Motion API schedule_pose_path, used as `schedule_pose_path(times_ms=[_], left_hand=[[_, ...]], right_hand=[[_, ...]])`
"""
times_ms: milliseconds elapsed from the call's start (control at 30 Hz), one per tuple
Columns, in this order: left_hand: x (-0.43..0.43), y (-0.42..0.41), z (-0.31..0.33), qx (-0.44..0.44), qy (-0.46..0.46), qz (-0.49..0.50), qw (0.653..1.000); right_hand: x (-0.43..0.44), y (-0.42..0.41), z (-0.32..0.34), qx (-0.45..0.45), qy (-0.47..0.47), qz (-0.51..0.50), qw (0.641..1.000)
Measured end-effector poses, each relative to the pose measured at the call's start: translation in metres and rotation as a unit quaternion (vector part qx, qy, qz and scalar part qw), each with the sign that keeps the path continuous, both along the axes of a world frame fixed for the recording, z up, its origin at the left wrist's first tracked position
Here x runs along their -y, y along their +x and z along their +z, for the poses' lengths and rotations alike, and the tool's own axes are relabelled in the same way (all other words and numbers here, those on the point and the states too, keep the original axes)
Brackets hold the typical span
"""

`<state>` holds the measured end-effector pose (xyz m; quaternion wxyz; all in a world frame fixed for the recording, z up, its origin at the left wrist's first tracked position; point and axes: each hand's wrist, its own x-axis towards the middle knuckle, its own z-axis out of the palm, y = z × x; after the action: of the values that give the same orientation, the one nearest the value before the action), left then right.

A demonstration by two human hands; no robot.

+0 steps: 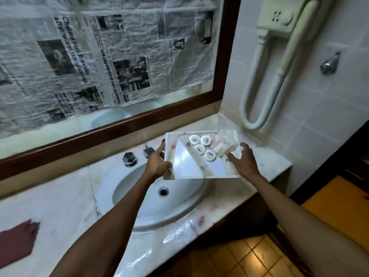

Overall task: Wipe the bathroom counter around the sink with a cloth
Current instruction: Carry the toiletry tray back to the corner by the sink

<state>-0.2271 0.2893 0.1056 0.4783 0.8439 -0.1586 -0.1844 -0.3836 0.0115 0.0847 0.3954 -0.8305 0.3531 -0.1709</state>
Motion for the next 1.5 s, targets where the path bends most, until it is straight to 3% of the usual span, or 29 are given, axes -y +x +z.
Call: schedule_pose_path(times_ms=[233,533,900,1133,1333,1500], left_hand=[[0.068,0.066,0.021,0.023,0.011,-0.024,0.999],[0.132,0.126,-0.007,0.015,0.070,0.011,0.997],[0.222,0.194,-0.058,-0.054,0.148,0.066,0.985],[0.261,0.218,-0.103,-0.087,0.180,0.115,0.973],[0.287,0.217,-0.128,-0.092,0.207,0.155,0.962],[0.306,0.220,-0.134,-0.093,0.204,0.163,0.961]], right_hand=[[0.061,0.052,0.016,0.014,-0.003,-0.040,0.999],[0.117,0.119,-0.028,-0.003,0.066,-0.042,0.997],[0.227,0.233,-0.066,-0.176,0.075,0.106,0.976],[0.266,0.286,-0.085,-0.213,0.051,0.161,0.962],[0.287,0.297,-0.093,-0.259,-0.025,0.270,0.927],[0.299,0.308,-0.098,-0.259,-0.062,0.276,0.923]])
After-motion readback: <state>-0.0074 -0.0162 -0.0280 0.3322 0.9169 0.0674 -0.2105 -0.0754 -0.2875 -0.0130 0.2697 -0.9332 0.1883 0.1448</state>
